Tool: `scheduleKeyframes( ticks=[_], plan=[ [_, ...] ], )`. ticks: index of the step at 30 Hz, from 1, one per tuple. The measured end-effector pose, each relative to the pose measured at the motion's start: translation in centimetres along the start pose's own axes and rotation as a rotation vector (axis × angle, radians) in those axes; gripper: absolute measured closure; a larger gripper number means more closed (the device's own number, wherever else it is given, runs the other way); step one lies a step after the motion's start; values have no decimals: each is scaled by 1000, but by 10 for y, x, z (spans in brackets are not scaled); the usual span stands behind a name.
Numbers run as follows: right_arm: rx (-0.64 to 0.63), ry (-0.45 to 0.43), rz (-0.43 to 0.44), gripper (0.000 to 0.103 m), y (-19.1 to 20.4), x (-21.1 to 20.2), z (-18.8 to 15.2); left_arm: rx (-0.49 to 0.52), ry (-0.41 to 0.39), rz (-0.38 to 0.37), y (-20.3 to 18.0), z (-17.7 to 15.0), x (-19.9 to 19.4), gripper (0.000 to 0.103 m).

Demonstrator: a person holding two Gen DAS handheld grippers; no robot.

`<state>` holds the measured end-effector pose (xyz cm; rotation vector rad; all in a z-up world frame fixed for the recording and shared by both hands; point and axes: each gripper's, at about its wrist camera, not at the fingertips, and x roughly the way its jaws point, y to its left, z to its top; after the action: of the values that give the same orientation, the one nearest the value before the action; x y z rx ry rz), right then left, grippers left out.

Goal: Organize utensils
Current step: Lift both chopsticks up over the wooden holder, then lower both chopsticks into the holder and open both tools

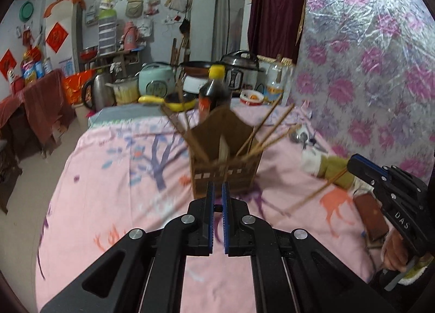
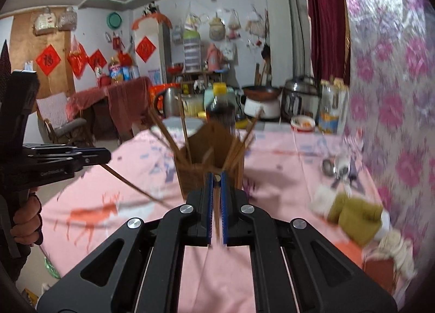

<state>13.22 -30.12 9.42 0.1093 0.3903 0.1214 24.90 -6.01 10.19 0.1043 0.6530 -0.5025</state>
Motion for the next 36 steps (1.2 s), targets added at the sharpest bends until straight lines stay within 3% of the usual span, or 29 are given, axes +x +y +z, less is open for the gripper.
scheduleKeyframes(
  ticks=[10,13,16,19,21,27,36],
  plan=[
    [-15,-55,34,97,1,28,73,53,-28,-20,-18,87,10,97],
    [6,-96,24,97,1,38,100,68,-78,-4,-23,124,8,97],
    [63,-173,1,97,-10,51,136,54,-201,36,-25,168,3,97],
    [100,-208,-15,97,-19,66,151,31,-258,51,-23,191,14,97],
    [113,-208,-31,97,-24,84,153,35,-258,78,-23,194,33,97],
    [121,-164,-47,97,-36,117,143,1,-155,89,-2,176,88,97],
    [109,-163,-48,97,-33,122,144,-17,-147,88,17,165,91,97]
  ],
)
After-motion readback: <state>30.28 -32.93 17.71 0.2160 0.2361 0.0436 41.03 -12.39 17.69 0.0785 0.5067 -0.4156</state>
